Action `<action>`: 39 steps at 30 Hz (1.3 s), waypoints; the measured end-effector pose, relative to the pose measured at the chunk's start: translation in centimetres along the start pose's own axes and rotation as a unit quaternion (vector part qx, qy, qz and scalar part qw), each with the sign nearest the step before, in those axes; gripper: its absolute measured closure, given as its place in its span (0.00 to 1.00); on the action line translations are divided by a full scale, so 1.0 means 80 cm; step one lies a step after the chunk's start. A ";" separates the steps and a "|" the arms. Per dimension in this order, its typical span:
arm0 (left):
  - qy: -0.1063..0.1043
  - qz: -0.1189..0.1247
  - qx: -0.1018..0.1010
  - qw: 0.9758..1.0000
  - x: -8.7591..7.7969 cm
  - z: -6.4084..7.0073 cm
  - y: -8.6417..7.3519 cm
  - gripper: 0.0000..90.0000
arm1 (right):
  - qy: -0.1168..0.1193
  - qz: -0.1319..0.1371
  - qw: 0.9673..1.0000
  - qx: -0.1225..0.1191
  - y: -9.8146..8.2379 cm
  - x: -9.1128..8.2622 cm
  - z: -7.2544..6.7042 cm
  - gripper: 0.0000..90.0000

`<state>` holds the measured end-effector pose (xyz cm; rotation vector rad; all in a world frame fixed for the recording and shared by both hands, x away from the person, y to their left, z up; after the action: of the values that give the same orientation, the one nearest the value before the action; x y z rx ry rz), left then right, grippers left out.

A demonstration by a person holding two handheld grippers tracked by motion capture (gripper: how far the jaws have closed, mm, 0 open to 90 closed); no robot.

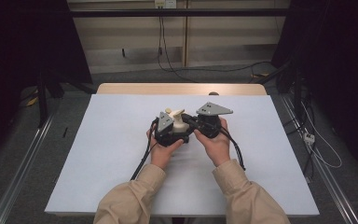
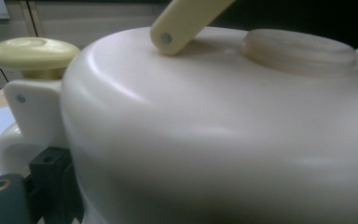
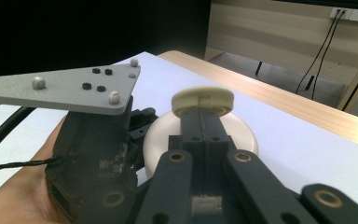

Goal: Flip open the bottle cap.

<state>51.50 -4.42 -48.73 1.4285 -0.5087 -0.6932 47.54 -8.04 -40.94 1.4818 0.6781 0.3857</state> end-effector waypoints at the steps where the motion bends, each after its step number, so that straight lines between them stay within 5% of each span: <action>1: 0.000 0.000 0.000 1.000 0.000 0.000 0.000 0.07 | 0.002 0.001 1.000 0.001 0.001 0.001 -0.001 1.00; 39: 0.000 0.000 0.000 1.000 0.000 0.000 0.000 0.07 | 0.001 0.005 1.000 -0.009 0.011 0.016 0.003 1.00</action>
<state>51.50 -4.42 -48.73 1.4290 -0.5090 -0.6936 48.80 -7.41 -40.33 1.4678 0.6674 0.3998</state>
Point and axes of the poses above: each handheld gripper's, and its own axes: x roughly forward along the jaws, y roughly out of its top, z roughly to its right, the point moved 10 cm from there along x, roughly forward along the jaws, and after that the axes turned 10 degrees about z, right-handed, at the moved point
